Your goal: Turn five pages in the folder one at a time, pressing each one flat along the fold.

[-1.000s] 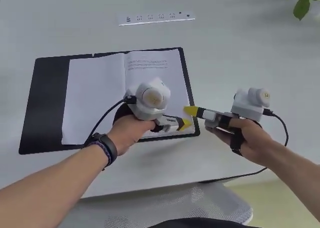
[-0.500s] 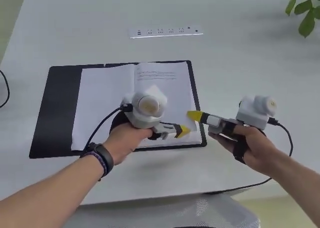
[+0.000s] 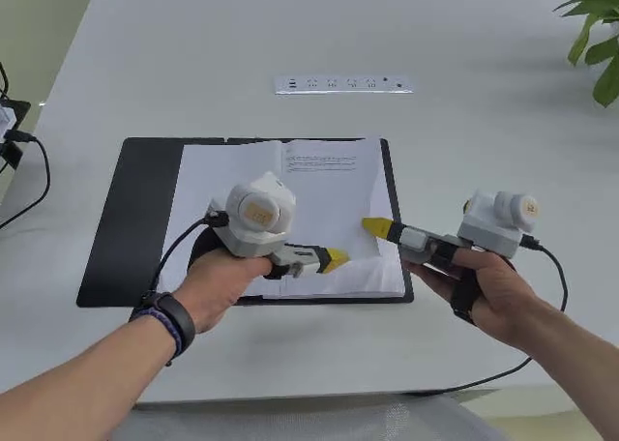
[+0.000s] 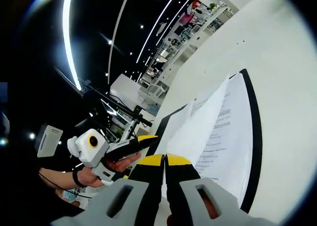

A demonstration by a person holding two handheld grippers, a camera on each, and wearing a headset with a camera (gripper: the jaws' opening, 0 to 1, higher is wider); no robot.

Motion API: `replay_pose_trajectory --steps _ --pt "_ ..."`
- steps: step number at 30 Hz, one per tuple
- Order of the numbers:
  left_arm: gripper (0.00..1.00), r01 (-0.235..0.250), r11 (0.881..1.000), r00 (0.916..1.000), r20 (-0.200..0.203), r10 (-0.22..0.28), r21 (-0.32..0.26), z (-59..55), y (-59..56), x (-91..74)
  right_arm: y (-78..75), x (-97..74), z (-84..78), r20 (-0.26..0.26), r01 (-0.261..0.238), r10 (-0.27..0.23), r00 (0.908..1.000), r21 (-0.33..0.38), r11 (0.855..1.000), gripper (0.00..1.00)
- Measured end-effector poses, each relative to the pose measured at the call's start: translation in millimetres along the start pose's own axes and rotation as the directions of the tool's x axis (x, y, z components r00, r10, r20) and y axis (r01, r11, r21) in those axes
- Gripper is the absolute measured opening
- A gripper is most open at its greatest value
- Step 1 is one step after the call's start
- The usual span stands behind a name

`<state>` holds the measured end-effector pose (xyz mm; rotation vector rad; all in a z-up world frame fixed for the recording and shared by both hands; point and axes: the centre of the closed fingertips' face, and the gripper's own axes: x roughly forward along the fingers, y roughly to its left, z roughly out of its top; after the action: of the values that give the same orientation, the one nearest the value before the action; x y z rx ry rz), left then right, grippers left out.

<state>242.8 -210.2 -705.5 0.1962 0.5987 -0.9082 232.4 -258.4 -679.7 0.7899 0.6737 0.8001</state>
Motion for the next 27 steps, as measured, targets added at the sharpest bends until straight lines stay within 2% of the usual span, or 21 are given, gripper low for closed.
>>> replay_pose_trajectory --steps 7,14,23,27 --pt "0.75 -0.038 0.999 0.9991 0.014 0.039 -0.021 -5.0 17.2 -21.9 18.5 16.2 1.8 -0.007 -0.038 0.038 0.9992 -0.019 0.999 0.00" --pt "0.76 -0.087 0.995 0.9957 0.024 0.089 -0.057 -14.8 39.6 -47.9 35.7 33.0 4.0 -0.024 -0.075 0.074 0.9970 -0.044 0.996 0.00" --pt "0.76 -0.137 0.987 0.9897 0.031 0.140 -0.081 -26.5 60.8 -75.6 57.3 53.6 1.7 -0.044 -0.123 0.121 0.9917 -0.063 0.990 0.00" --pt "0.76 -0.153 0.983 0.9866 0.041 0.158 -0.102 -29.2 65.9 -84.2 64.2 62.1 -3.3 -0.064 -0.137 0.133 0.9890 -0.071 0.988 0.00"
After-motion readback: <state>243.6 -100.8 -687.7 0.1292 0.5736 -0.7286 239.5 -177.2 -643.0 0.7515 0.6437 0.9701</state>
